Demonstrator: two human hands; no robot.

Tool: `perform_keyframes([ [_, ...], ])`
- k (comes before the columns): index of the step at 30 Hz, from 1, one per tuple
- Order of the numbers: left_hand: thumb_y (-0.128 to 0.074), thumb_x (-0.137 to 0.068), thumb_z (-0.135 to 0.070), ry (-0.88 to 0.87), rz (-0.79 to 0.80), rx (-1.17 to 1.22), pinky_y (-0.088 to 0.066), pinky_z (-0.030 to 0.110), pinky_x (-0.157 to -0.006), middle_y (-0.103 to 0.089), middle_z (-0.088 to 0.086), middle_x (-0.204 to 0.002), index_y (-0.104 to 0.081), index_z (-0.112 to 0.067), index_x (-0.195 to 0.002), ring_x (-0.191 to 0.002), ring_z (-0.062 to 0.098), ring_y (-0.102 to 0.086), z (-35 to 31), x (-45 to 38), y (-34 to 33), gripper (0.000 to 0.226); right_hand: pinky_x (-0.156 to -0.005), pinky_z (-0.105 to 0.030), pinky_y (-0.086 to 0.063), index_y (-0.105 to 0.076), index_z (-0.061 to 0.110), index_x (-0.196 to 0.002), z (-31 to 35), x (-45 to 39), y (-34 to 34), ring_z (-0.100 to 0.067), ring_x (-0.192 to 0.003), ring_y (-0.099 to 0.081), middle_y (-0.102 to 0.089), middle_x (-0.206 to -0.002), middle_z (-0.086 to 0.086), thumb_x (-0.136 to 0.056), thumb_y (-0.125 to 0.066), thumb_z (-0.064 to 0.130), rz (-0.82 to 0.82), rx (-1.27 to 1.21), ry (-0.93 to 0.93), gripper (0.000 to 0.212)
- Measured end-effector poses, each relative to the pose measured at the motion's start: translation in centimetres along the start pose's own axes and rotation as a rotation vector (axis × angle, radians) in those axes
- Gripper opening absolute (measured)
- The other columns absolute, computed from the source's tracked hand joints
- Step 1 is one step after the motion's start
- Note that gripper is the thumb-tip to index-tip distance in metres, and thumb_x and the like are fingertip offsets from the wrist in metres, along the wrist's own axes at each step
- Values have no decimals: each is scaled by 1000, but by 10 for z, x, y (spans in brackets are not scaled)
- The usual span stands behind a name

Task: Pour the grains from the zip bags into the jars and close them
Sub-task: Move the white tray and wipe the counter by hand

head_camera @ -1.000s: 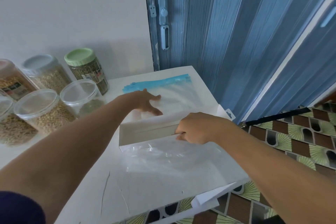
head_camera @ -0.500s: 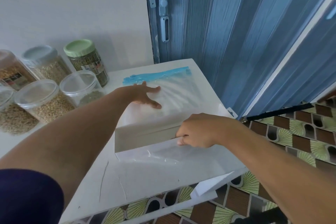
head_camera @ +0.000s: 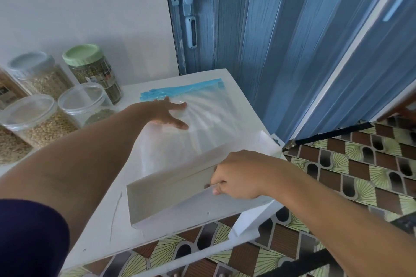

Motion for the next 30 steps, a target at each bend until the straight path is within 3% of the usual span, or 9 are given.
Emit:
perform_keyframes([
  [10,-61,-56,-94,-34,-22,46,7,67,-123,15,-3,-173,-9,-65,-155,-158,34,17,3,-4,-4,116,-68,-37,-39,-61,7,-87,-4,9,1,-19,-68,-46,-62,-86,-12,-106,-54,43,43,-60,17,41],
  [15,-61,-60,-92,-60,-30,72,5,68,-122,15,-3,-173,-10,-63,-157,-158,34,19,3,-1,-6,114,-84,-32,-50,-70,21,-105,-20,31,40,-8,-87,-60,-67,-96,8,-107,-49,50,29,-125,-37,35],
  [17,-60,-75,-86,-57,-70,122,2,65,-123,13,0,-173,-10,-56,-160,-158,35,16,4,-7,-6,103,-84,-31,-52,-71,25,-109,-34,39,61,-8,-90,-61,-68,-98,9,-106,-49,52,-15,-115,-101,35],
  [19,-53,-85,-84,20,-54,295,-6,57,-128,3,5,-174,-12,-37,-166,-160,35,0,9,-3,-6,102,-91,-36,-54,-70,28,-115,-47,38,81,-9,-97,-64,-71,-106,11,-105,-50,54,-99,-64,-130,34],
  [21,-57,-77,-90,-17,-21,426,-29,48,-123,-34,12,-162,-37,-17,-157,-146,33,-39,17,9,-16,110,-93,-40,-54,-69,27,-111,-59,27,99,-12,-99,-64,-71,-105,9,-105,-49,54,-194,-12,-144,34],
  [23,-70,-68,-88,-126,-213,378,-39,45,-118,-55,7,-141,-53,-23,-142,-130,27,-52,19,2,-15,99,-88,-42,-54,-67,24,-98,-72,9,109,-17,-93,-63,-69,-95,7,-106,-49,51,-270,-5,-182,33],
  [26,-58,-51,-104,-167,-353,309,-33,55,-121,-44,3,-159,-38,-43,-154,-146,34,-38,14,19,-12,121,-82,-40,-53,-60,19,-83,-87,-22,114,-23,-87,-60,-64,-85,5,-107,-49,40,-362,-10,-231,33],
  [28,-52,-60,-103,-131,-411,238,-37,52,-119,-43,-1,-161,-36,-40,-157,-144,32,-40,12,33,-12,117,-77,-39,-51,-57,17,-81,-89,-44,113,-25,-85,-59,-62,-83,3,-106,-49,34,-394,-4,-235,31],
  [30,-52,-68,-96,-107,-348,153,-35,48,-121,-36,-1,-165,-35,-31,-160,-146,28,-37,9,40,-21,114,-69,-36,-46,-54,21,-75,-87,-66,113,-26,-84,-58,-58,-79,5,-105,-49,29,-402,8,-238,32],
])
Point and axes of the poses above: each hand's wrist, its own x-axis away from the middle knuckle, its own y-axis out of the back of the hand, z = x × y, the point moved 6 cm from there along -x, towards the middle knuckle
